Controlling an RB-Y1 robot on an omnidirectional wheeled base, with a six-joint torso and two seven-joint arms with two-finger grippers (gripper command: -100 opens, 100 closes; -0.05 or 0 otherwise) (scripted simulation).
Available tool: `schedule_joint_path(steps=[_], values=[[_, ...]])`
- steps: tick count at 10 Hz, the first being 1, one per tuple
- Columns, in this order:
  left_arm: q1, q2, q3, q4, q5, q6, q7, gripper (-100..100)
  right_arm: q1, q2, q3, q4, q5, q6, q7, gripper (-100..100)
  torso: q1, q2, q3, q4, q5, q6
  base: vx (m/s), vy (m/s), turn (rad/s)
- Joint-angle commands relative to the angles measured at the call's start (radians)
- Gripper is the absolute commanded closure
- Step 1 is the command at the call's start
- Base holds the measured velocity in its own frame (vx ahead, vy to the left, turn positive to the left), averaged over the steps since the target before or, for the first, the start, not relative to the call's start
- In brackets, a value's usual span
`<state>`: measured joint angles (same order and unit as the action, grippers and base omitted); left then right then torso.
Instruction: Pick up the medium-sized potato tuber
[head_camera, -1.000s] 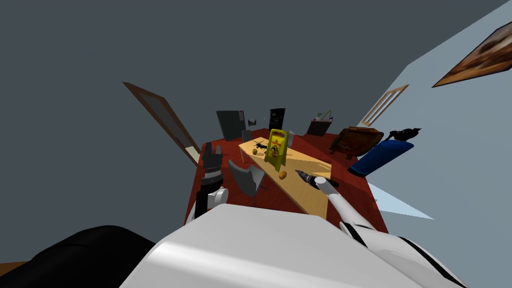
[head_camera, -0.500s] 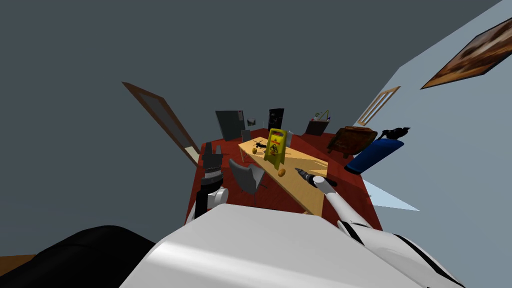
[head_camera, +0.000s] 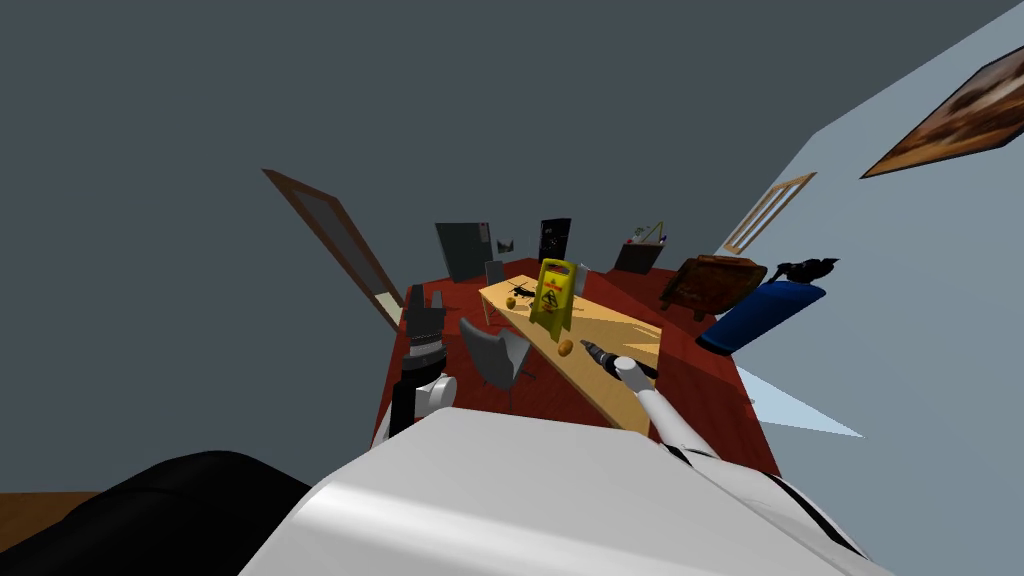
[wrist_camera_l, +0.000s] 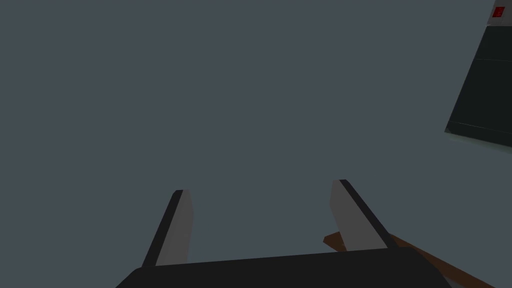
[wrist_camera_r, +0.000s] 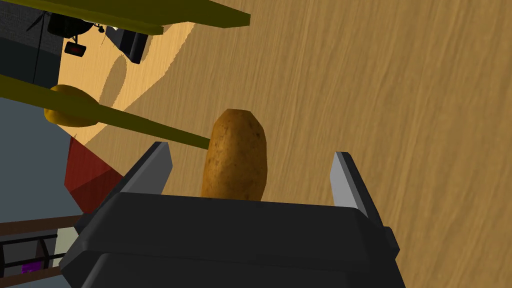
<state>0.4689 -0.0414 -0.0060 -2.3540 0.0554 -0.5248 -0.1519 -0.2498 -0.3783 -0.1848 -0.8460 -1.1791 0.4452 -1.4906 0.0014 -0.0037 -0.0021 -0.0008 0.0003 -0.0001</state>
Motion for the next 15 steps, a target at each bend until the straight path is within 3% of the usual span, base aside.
schedule_joint_path(steps=[1, 5, 8, 9, 10, 11, 12, 13, 15], values=[[0.000, 0.000, 0.000, 0.000, 0.000, 0.000, 0.000, 0, 0.002, 0.029, -0.009, 0.011, -0.012, 0.004, 0.018, -100, 0.000, 0.000, 0.000, 0.000, 0.000, 0.000, 0.033, -0.005, 0.021], [0.000, 0.000, 0.000, 0.000, 0.000, 0.000, 0.000, 0, 0.023, 0.112, -0.028, 0.030, -0.025, 0.025, 0.048, -100, 0.000, -0.001, -0.001, 0.000, 0.000, 0.000, 0.055, 0.000, 0.045], [0.000, 0.000, 0.000, 0.000, 0.000, 0.000, 0.000, 0, 0.031, 0.132, -0.026, 0.036, -0.018, 0.027, 0.049, -100, 0.002, -0.001, 0.000, 0.000, 0.001, 0.000, 0.042, 0.016, 0.028], [0.000, 0.000, 0.000, 0.000, 0.000, 0.000, 0.000, 0, 0.034, 0.134, -0.026, 0.032, -0.015, 0.029, 0.041, 0, 0.001, 0.001, 0.000, 0.000, 0.001, 0.000, 0.000, 0.000, 0.000], [0.000, 0.000, 0.000, 0.000, 0.000, 0.000, 0.000, 0, 0.042, 0.165, -0.028, 0.036, -0.017, 0.005, 0.066, -100, 0.001, 0.002, 0.001, 0.000, 0.000, 0.000, 0.044, -0.044, 0.013], [0.000, 0.000, 0.000, 0.000, 0.000, 0.000, 0.000, 0, 0.046, 0.184, -0.030, 0.038, -0.017, -0.010, 0.080, -100, -0.002, 0.000, 0.000, 0.000, 0.000, 0.000, 0.082, -0.077, 0.047], [0.000, 0.000, 0.000, 0.000, 0.000, 0.000, 0.000, 0, 0.043, 0.174, -0.028, 0.039, -0.018, 0.000, 0.074, -100, -0.004, -0.001, -0.001, 0.000, -0.001, 0.000, -0.002, -0.023, 0.060], [0.000, 0.000, 0.000, 0.000, 0.000, 0.000, 0.000, 0, 0.044, 0.176, -0.028, 0.038, -0.016, -0.004, 0.074, 100, -0.002, 0.001, 0.001, 0.000, 0.000, 0.000, 0.000, 0.000, 0.000], [0.000, 0.000, 0.000, 0.000, 0.000, 0.000, 0.000, 0, 0.044, 0.176, -0.028, 0.038, -0.016, -0.004, 0.073, 100, 0.000, 0.003, 0.002, 0.001, 0.000, 0.000, 0.000, 0.000, 0.000]])
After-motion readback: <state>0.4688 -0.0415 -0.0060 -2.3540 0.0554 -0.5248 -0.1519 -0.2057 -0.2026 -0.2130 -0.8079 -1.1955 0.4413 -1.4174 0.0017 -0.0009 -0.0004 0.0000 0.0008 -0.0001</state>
